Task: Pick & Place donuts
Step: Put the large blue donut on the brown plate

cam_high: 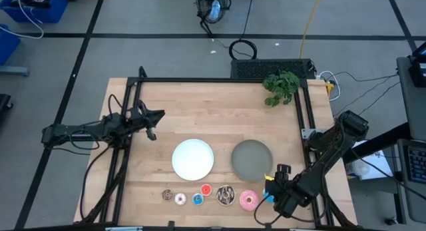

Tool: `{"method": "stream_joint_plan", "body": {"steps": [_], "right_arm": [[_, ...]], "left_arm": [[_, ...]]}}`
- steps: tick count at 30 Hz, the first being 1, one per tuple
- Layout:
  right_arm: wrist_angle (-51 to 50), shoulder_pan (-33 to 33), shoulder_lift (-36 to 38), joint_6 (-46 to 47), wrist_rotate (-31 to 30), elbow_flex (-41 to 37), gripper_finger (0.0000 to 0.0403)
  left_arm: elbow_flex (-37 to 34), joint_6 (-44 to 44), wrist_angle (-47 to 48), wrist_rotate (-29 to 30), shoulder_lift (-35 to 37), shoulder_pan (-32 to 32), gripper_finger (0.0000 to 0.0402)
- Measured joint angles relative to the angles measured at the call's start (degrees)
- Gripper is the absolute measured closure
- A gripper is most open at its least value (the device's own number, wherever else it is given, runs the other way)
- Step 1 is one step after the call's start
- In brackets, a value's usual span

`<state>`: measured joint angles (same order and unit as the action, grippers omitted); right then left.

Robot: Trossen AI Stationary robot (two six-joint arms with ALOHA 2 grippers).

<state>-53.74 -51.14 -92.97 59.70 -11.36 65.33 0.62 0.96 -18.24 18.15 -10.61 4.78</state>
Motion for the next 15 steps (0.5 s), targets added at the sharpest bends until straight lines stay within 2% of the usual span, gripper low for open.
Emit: {"method": "stream_joint_plan", "body": {"steps": [15], "right_arm": [[13.9, 1.1, 0.0, -0.6, 1.6, -11.5, 0.0161]], "left_arm": [[0.0, 0.2, 0.0, 0.0, 0.0, 0.0, 0.0357]]}}
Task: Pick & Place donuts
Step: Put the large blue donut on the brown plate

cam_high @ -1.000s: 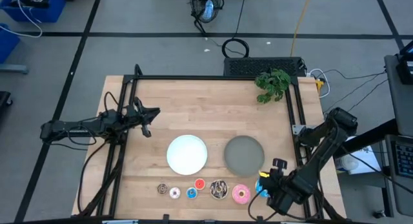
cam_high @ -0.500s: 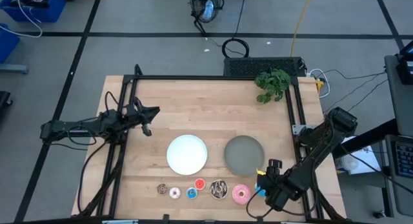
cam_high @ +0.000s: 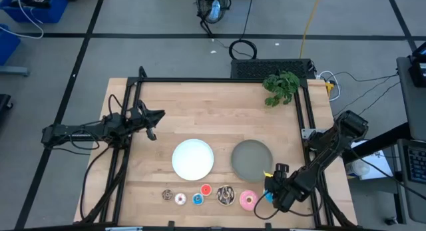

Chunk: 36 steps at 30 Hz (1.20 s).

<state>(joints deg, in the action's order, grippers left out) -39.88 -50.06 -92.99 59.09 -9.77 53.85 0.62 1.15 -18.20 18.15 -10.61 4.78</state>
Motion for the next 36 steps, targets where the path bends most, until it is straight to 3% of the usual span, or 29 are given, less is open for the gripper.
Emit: {"method": "stream_joint_plan", "body": {"steps": [10, 24, 31, 36], "right_arm": [[6.7, 0.6, 0.3, 0.5, 2.7, -5.2, 0.018], [6.2, 2.4, 2.4, -3.3, 8.5, -3.5, 0.039], [5.8, 5.8, 6.3, -3.9, 12.3, -3.2, 0.0377], [4.3, 7.9, 9.4, -4.6, 16.2, -3.1, 0.0391]], "left_arm": [[0.0, 0.1, 0.1, 0.0, 0.0, 0.0, 0.0357], [0.0, 0.0, 0.0, 0.1, 0.0, 0.0, 0.0357], [0.0, -0.3, 0.0, 0.1, 0.0, 0.0, 0.0357], [0.0, -0.4, 0.0, 0.1, 0.0, 0.0, 0.0357]]}}
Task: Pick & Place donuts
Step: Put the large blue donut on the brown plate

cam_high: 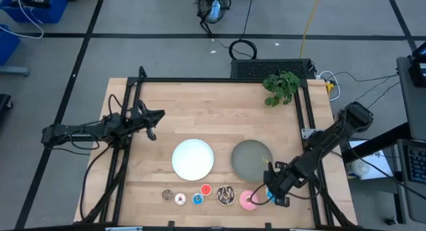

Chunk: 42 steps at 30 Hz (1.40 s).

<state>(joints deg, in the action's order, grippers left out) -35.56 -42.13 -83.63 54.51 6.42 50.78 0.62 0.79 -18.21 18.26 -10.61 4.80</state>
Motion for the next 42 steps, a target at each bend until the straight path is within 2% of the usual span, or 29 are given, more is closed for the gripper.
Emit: {"method": "stream_joint_plan", "body": {"steps": [7, 14, 19, 33, 42], "right_arm": [[-3.6, 0.1, 4.6, -1.6, -1.8, 2.3, 0.0395], [-19.3, 0.3, 5.2, -4.7, -7.8, 16.6, 0.0395], [-30.7, 0.3, 4.2, -4.2, -8.0, 25.4, 0.0395], [-43.5, 4.4, 4.3, -4.0, -7.8, 38.6, 0.0395], [-44.6, 6.7, 4.3, -5.1, -7.9, 40.2, 0.0395]], "left_arm": [[0.0, 0.4, 0.0, 0.2, 0.0, 0.0, 0.0357], [0.0, 0.0, 0.1, 0.3, 0.0, 0.0, 0.0357], [0.0, -0.1, 0.1, 0.3, 0.0, 0.0, 0.0357], [0.0, -1.3, 0.5, 0.3, 0.0, 0.0, 0.0357], [0.0, -1.3, 0.5, 0.3, 0.0, 0.0, 0.0357]]}}
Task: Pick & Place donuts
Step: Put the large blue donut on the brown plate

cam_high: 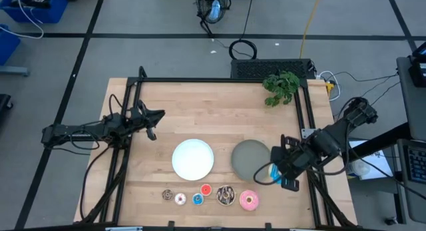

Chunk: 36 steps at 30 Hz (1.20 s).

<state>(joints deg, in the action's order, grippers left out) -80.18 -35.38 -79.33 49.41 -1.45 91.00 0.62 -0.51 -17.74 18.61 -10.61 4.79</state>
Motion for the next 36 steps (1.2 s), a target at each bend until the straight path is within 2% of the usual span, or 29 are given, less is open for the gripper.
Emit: {"method": "stream_joint_plan", "body": {"steps": [9, 14, 22, 25, 31, 36], "right_arm": [[0.6, 0.8, -0.4, 2.6, 1.3, 0.0, 0.0395], [1.6, 3.4, -3.3, -0.8, 1.7, 0.0, 0.0395], [4.8, 9.7, -9.3, -11.0, 10.4, 0.0, 0.0394], [5.4, 12.1, -9.7, -13.4, 9.7, 0.0, 0.0394], [5.2, 17.1, -9.6, -18.0, 4.6, 0.0, 0.0394], [5.6, 20.7, -9.6, -20.8, 4.3, 0.0, 0.0394]], "left_arm": [[0.0, 0.3, 0.0, 0.5, 0.0, 0.0, 0.0357], [0.0, 0.4, 0.1, 2.9, 0.0, 0.0, 0.0357], [0.0, 0.4, 0.3, 3.0, 0.0, 0.0, 0.0357], [0.0, 1.0, 0.3, 3.0, 0.0, 0.0, 0.0357], [0.0, 1.3, 0.3, 4.2, 0.0, 0.0, 0.0357], [0.0, 1.7, 0.3, 5.4, 0.0, 0.0, 0.0357]]}}
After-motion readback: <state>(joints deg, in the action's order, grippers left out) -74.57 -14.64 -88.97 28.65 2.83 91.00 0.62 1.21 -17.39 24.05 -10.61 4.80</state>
